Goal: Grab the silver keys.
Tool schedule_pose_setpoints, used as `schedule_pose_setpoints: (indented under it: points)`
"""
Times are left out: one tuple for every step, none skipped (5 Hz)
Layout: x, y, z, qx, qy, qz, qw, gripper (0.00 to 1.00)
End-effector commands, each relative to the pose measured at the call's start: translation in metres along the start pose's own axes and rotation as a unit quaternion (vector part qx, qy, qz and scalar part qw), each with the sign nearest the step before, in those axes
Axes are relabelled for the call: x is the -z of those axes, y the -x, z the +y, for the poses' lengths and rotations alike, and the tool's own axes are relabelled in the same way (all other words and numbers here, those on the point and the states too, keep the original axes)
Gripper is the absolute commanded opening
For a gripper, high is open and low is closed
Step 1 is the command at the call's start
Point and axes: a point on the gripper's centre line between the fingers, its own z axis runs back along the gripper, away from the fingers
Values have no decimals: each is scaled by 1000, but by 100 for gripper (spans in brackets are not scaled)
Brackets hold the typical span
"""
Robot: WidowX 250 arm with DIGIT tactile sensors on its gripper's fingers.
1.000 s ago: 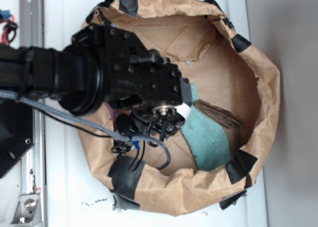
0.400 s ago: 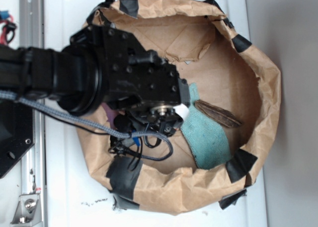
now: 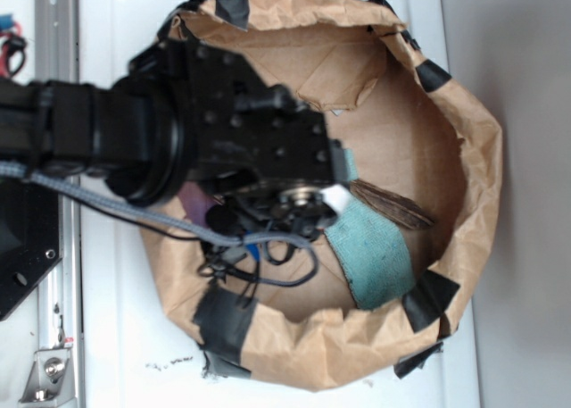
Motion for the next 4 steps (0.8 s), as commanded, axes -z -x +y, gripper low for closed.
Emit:
schedule_pose_setpoints:
  points:
    - [-109, 4, 20, -120, 99, -65, 986, 0]
    - [-152, 31, 24, -119, 107, -154, 975, 0]
    - [-138, 26, 17, -125, 62, -146, 979, 0]
    - [-130, 20, 12, -122, 49, -125, 983, 0]
